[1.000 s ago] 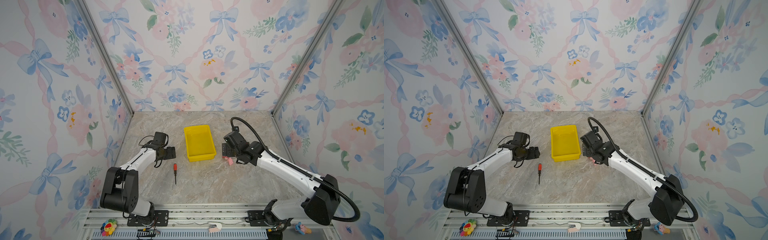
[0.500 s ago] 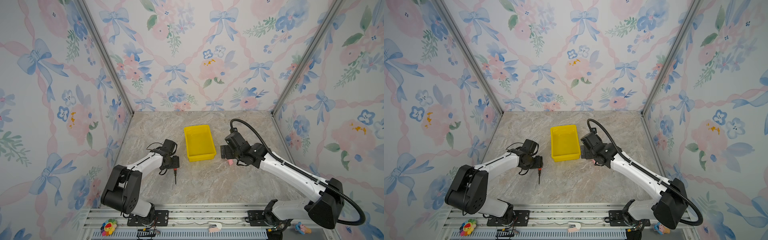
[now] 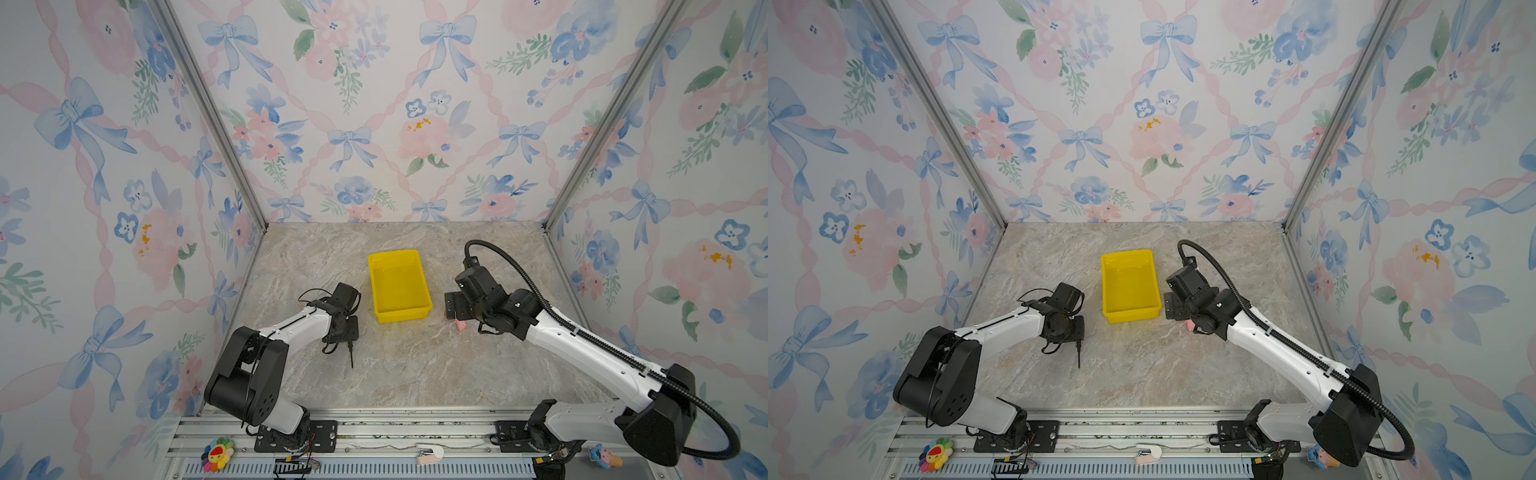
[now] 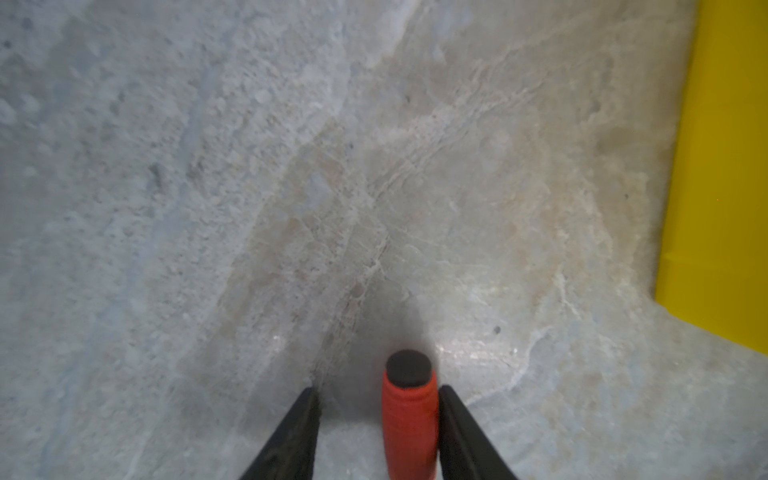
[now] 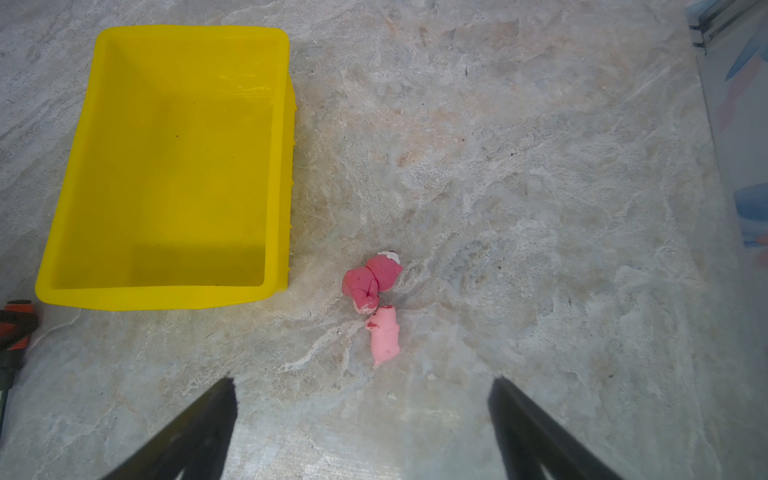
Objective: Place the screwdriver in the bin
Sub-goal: 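Close the left gripper on the screwdriver's red handle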
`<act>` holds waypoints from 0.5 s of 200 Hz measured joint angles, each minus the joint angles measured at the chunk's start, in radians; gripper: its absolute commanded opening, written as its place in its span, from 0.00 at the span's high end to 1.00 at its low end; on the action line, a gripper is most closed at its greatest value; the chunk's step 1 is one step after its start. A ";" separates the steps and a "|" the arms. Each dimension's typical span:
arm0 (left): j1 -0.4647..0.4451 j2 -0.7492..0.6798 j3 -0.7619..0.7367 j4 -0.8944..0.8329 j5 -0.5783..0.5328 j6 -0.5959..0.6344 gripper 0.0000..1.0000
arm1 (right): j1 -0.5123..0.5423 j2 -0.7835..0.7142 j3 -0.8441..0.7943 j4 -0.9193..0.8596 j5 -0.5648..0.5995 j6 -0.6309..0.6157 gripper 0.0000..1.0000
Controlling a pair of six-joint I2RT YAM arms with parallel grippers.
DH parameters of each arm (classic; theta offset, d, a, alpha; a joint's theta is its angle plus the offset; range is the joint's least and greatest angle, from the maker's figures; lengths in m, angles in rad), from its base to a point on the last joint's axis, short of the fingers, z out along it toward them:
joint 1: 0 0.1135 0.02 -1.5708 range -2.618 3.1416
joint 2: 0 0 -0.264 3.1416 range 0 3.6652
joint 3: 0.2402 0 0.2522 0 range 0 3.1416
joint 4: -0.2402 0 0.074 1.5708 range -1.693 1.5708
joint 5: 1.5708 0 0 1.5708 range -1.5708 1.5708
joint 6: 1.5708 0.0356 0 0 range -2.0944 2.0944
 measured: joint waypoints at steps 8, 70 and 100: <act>-0.002 0.002 0.001 0.000 -0.007 -0.003 0.61 | 0.000 -0.003 -0.003 0.000 -0.003 0.000 0.03; -0.020 0.021 0.017 0.000 -0.032 -0.029 0.90 | -0.029 -0.029 -0.017 0.003 -0.006 -0.022 0.03; -0.021 0.024 0.023 -0.001 -0.021 -0.035 1.00 | -0.047 -0.054 -0.032 0.004 -0.010 -0.026 0.03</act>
